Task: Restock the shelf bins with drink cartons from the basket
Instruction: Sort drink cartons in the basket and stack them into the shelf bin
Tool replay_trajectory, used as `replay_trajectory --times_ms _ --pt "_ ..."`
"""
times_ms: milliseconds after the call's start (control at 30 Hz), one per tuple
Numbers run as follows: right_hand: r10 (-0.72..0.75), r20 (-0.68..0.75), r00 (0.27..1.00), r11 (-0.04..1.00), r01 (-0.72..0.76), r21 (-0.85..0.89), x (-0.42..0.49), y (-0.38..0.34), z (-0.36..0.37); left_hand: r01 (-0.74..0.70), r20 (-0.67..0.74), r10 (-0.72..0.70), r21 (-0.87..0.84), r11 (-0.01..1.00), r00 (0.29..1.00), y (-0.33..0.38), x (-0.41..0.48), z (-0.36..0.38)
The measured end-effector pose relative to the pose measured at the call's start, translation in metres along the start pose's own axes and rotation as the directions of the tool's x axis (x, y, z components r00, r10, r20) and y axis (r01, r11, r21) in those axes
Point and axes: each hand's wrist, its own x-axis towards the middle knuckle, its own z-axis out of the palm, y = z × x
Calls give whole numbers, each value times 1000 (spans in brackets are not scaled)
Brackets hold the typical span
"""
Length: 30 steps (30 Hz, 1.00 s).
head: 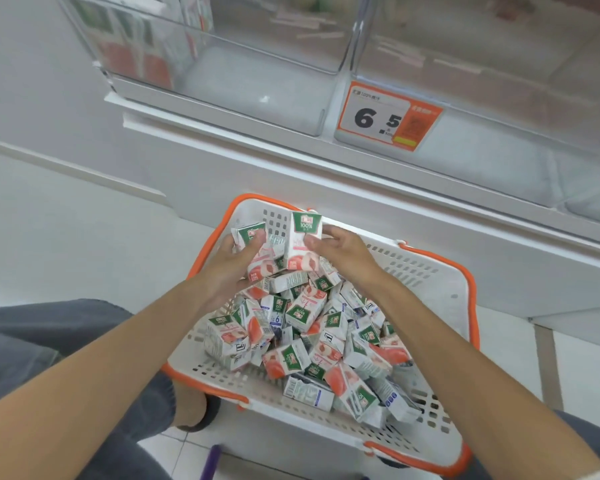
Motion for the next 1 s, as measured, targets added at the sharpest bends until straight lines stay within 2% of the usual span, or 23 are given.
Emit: replay_trajectory --times_ms 67,100,167,233,333,400,467,567,667,733,800,933,1000 --pt "-27 28 999 997 24 79 -8 -26 9 -12 82 11 4 1000 997 9 -5 10" --pt "-57 30 998 996 55 64 -11 -35 13 -30 128 28 8 1000 991 15 -8 15" --pt "-119 -4 993 992 118 -48 -16 -53 21 -70 196 67 13 997 978 27 -16 21" --pt "-112 -5 994 987 111 -116 -20 -70 23 -89 225 86 6 996 971 37 -27 21" --pt "-54 143 988 998 55 -4 -27 -101 23 -139 267 112 85 987 957 58 -46 16" --pt "-67 224 972 998 70 -6 -29 -127 19 -214 275 164 160 964 947 79 -58 12" --pt "-105 235 966 992 119 -44 -30 -158 19 -297 260 245 183 937 934 104 -70 5" --pt "-197 154 968 974 211 -82 -27 -207 25 -412 202 377 177 894 904 147 -85 -9" --pt "-291 89 953 956 287 58 -17 -255 27 -534 143 516 168 828 845 194 -90 -22" --pt "-338 32 941 940 335 69 -4 -281 26 -606 96 610 310 732 786 224 -88 -35" --pt "-383 -44 923 921 385 60 17 -299 24 -621 57 684 479 621 728 249 -77 -49" --pt "-435 -189 880 900 431 -67 78 -315 23 -602 31 725 582 546 688 283 -34 -77" --pt "-445 -268 854 895 421 -147 119 -317 23 -523 64 756 759 387 651 296 -10 -93"
